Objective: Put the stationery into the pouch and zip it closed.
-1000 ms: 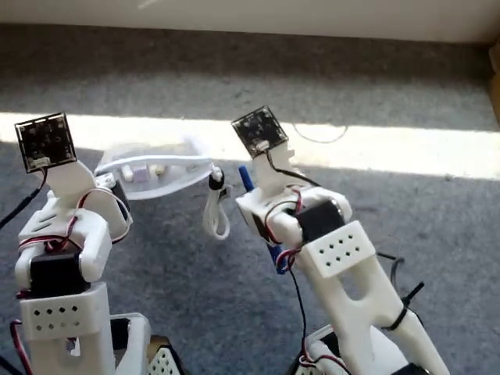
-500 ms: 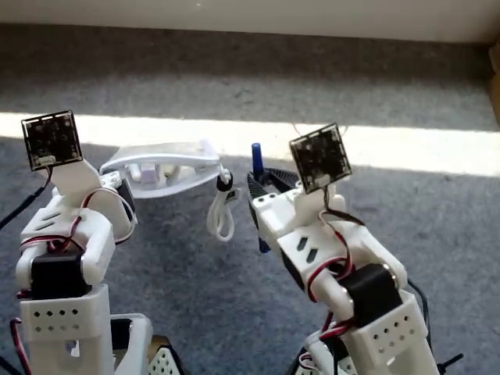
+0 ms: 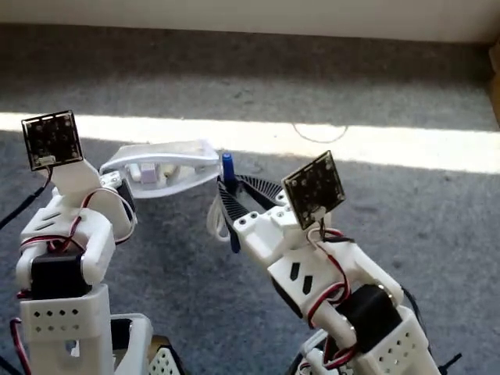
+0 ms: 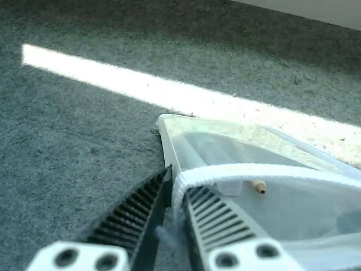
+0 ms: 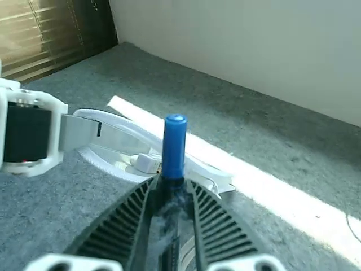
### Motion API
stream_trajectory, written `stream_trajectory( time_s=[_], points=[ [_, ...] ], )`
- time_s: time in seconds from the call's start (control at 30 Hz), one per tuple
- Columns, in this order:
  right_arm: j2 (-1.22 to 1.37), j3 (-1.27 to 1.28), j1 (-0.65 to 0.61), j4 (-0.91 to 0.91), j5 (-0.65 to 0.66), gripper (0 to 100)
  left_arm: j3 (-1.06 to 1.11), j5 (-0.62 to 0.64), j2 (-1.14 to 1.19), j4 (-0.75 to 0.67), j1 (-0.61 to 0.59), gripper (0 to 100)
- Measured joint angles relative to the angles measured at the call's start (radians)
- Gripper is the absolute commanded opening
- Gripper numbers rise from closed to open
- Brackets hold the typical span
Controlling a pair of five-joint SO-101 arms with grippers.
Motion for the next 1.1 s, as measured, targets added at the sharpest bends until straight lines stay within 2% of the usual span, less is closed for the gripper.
stream_trajectory(
  time_s=[0.27, 0.67, 0.93, 1.1],
  points=[
    [-0.006, 0.17, -0.092, -0.315, 0.0, 0.5, 0.0, 0.0, 0.0, 0.002, 0.0, 1],
    [-0.21, 0.345, -0.103, -0.661, 0.0, 0.5, 0.0, 0.0, 0.0, 0.002, 0.0, 1],
    [-0.21, 0.425, -0.103, -0.927, 0.0, 0.5, 0.0, 0.0, 0.0, 0.002, 0.0, 1],
    [-0.144, 0.428, -0.103, -1.023, 0.0, 0.5, 0.0, 0.0, 0.0, 0.002, 0.0, 1]
  ],
)
